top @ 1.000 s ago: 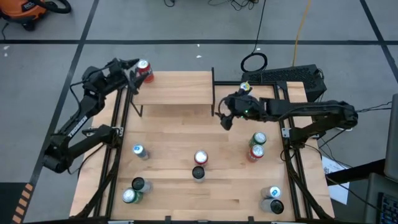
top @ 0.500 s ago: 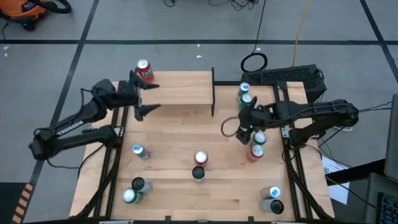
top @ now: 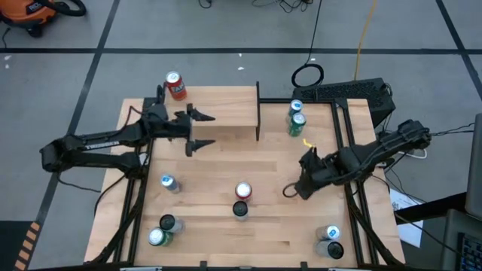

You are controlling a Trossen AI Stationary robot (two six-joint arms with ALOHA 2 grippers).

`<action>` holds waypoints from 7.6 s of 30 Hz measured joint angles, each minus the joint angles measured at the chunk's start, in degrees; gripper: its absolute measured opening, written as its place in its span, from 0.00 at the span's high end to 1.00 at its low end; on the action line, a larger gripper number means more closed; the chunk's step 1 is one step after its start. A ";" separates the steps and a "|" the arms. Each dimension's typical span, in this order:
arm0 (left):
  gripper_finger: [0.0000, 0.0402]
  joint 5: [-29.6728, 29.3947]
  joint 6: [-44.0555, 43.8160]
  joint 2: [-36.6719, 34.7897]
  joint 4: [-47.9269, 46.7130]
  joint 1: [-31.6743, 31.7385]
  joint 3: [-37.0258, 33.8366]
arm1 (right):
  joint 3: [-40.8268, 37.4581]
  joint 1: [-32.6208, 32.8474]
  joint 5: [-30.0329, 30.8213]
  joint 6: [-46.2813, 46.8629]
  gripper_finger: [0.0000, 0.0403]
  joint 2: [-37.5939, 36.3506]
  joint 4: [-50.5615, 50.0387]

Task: Place canned beverage on shelf
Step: Put the right orange soda can on the shelf

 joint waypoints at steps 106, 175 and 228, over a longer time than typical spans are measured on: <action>0.01 6.35 4.39 37.27 5.58 -11.56 20.71 | 5.07 -22.22 3.04 -63.97 0.27 9.64 35.41; 0.31 7.34 2.87 -2.13 2.57 31.12 -5.76 | -10.44 -15.14 38.06 -51.58 0.13 5.74 47.42; 0.14 -7.16 -3.66 -34.43 -23.09 34.47 -10.32 | 12.27 -39.91 -9.02 -65.51 0.69 32.59 87.94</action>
